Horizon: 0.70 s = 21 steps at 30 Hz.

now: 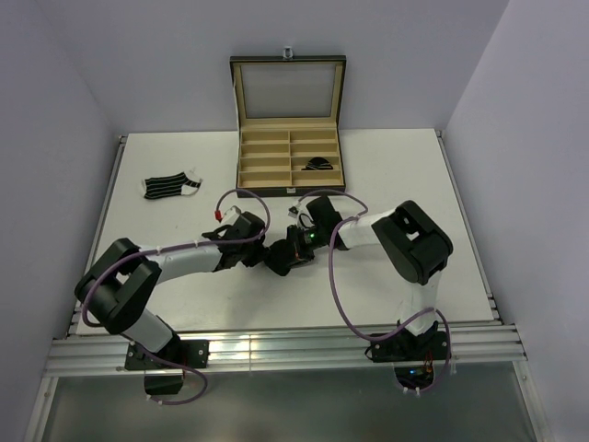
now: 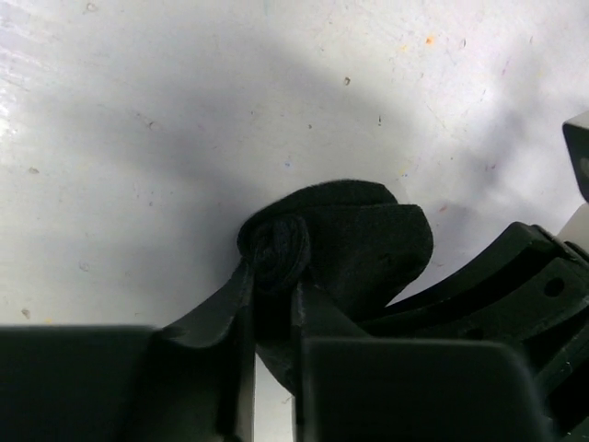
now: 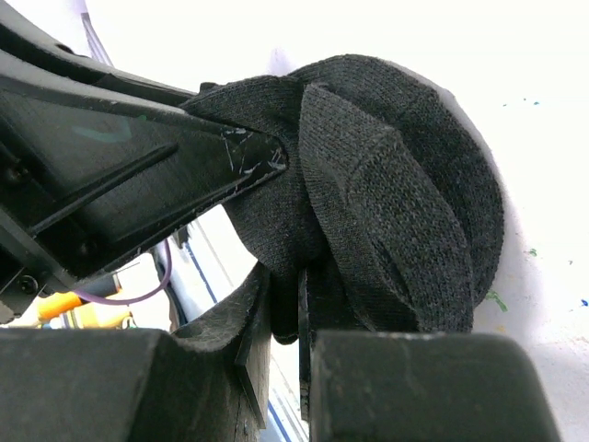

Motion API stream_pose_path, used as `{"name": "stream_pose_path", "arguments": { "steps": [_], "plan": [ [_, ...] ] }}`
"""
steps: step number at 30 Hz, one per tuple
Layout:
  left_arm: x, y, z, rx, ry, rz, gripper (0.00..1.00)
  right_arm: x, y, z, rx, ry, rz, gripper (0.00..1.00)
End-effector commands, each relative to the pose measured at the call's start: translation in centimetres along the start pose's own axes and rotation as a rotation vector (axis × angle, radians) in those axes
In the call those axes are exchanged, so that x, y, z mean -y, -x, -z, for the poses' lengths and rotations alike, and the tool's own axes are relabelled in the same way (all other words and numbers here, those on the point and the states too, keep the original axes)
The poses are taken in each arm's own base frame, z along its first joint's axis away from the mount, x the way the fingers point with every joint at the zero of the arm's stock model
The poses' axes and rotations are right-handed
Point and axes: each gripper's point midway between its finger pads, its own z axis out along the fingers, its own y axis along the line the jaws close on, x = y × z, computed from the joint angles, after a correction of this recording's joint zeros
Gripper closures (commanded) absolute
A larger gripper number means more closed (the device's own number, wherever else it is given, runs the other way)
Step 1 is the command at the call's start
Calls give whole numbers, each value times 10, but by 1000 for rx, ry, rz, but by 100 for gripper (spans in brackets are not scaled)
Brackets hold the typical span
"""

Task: Roll the socks
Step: Roll the sock at the center of the board.

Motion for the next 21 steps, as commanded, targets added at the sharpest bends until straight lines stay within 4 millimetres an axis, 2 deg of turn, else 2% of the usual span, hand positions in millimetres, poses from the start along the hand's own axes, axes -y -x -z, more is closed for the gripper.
{"name": "stream_pose_path", "arguments": {
  "steps": [1,4,5,7,8,9,11,12,13,14,15,16,17,18,19,21],
  "plan": [
    [-22,-6,-3,-14,113,-50,90,41,-11,-2,18,-155,-37,100],
    [-25,-8,-6,-33,144,-89,100,42,-6,4,58,-187,20,100],
    [-22,-7,-8,-36,146,-97,100,34,-1,10,87,-191,70,98],
    [-22,-8,-9,-49,158,-127,100,32,4,16,125,-220,117,89],
    [-20,-9,-12,-57,163,-139,100,30,5,19,140,-234,155,80],
    [-21,-10,-12,-68,168,-161,100,21,8,26,169,-244,194,75],
    [-18,-11,-15,-84,177,-186,100,24,18,36,238,-334,265,63],
    [-18,-11,-16,-90,181,-205,100,15,18,41,271,-360,315,59],
    [-15,-13,-16,-104,174,-214,100,18,25,46,320,-427,356,54],
    [-14,-14,-17,-114,179,-224,100,17,28,52,358,-466,383,52],
    [-14,-14,-19,-119,180,-241,100,4,25,53,390,-477,438,50],
    [-12,-16,-19,-133,176,-249,100,1,26,56,422,-504,470,48],
    [-10,-17,-21,-140,176,-258,100,5,33,65,484,-590,508,45],
    [-10,-17,-21,-148,179,-272,100,2,31,65,508,-602,541,45],
    [-10,-18,-22,-154,179,-278,100,-9,26,63,529,-597,589,44],
    [-8,-20,-23,-173,181,-301,100,-11,29,68,580,-654,649,44]
  ]
}}
